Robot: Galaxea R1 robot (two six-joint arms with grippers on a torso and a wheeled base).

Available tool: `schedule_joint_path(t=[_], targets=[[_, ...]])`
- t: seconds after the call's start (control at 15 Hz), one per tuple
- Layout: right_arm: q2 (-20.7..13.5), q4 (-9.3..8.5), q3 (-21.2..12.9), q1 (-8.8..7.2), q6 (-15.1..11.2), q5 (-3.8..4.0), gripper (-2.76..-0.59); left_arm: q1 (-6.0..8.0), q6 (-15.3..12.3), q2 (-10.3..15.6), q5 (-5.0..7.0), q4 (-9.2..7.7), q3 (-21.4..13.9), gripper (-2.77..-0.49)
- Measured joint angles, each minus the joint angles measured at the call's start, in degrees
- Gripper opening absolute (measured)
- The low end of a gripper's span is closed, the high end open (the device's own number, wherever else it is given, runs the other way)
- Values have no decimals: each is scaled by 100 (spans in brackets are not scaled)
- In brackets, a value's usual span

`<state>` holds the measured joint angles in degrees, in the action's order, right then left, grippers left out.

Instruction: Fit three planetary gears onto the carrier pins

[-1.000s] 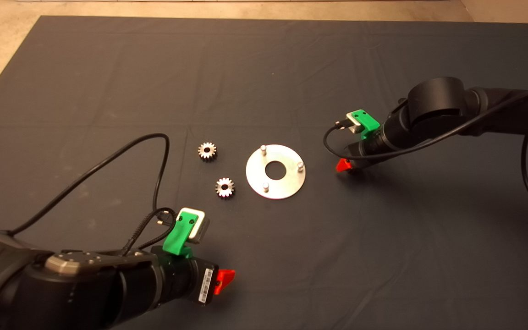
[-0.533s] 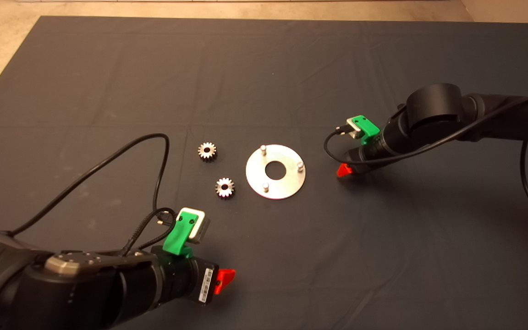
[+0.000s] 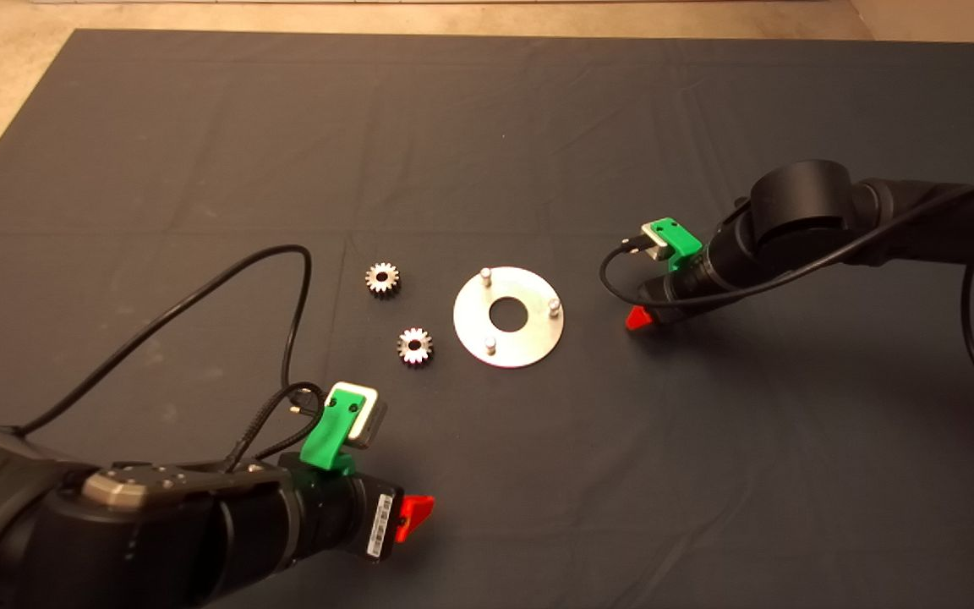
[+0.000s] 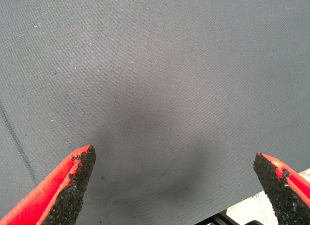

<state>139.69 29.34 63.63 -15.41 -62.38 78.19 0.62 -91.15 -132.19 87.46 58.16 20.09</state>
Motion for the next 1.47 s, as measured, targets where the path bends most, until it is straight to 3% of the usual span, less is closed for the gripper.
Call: schedule_joint_path(t=[0.27, 0.4, 0.67, 1.0, 1.47], targets=[[-2, 20, 131, -1, 0, 2, -137, 0, 0, 0, 0, 0, 0, -91], [0, 20, 131, 0, -2, 0, -148, 0, 0, 0, 0, 0, 0, -91], [0, 20, 139, -1, 0, -147, -158, 0, 0, 0, 0, 0, 0, -91], [5, 21, 337, -18, 1, -205, -167, 0, 0, -1, 0, 0, 0, -91], [21, 21, 337, -18, 1, -215, -206, 0, 0, 0, 0, 0, 0, -91]])
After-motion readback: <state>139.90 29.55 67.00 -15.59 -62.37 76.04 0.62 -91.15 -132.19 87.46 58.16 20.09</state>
